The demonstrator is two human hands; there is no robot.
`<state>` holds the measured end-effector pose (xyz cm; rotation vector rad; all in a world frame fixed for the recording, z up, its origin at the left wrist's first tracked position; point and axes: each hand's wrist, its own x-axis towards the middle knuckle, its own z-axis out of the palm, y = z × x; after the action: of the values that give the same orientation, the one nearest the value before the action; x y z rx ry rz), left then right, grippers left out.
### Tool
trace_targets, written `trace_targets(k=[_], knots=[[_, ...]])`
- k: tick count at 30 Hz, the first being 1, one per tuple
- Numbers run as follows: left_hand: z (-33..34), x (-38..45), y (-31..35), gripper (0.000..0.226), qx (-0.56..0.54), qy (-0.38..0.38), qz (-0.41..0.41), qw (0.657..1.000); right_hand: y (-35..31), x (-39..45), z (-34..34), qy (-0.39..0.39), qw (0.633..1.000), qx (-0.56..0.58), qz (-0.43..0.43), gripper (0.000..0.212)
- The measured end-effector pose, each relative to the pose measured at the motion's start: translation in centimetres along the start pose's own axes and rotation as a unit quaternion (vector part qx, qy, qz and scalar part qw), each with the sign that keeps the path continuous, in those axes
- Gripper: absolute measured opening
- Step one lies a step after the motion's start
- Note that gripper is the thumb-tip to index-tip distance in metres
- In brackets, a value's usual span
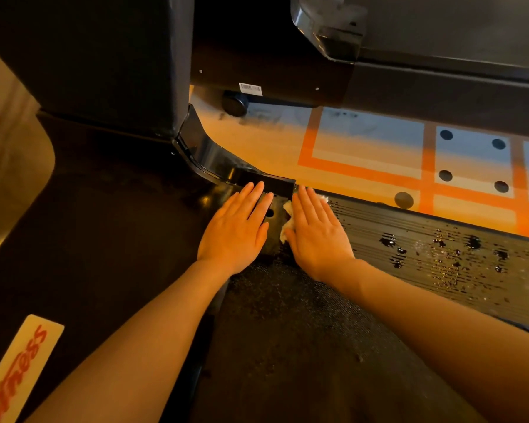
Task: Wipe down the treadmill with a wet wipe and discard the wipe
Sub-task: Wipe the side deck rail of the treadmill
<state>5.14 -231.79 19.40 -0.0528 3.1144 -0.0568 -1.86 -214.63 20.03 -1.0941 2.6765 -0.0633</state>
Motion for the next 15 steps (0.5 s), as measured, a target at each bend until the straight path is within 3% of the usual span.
trace_targets(k=[4, 10, 15], knots=[[-0.1, 0.0, 0.1, 0.058, 0.005, -0.003, -0.001, 1.0, -0.1, 1.6, -0.6, -0.009, 0.999, -0.019, 0.031, 0.062], [-0.1, 0.1, 0.1, 0.056, 0.001, 0.007, 0.0, 1.0, -1.4, -2.2, 1.2, 0.015, 1.0, 0.002, -0.017, 0.059], [0.0, 0.1, 0.0, 0.057, 0.01, 0.001, -0.004, 1.0, -0.6, 0.2, 0.6, 0.016, 0.999, 0.012, 0.037, 0.06]])
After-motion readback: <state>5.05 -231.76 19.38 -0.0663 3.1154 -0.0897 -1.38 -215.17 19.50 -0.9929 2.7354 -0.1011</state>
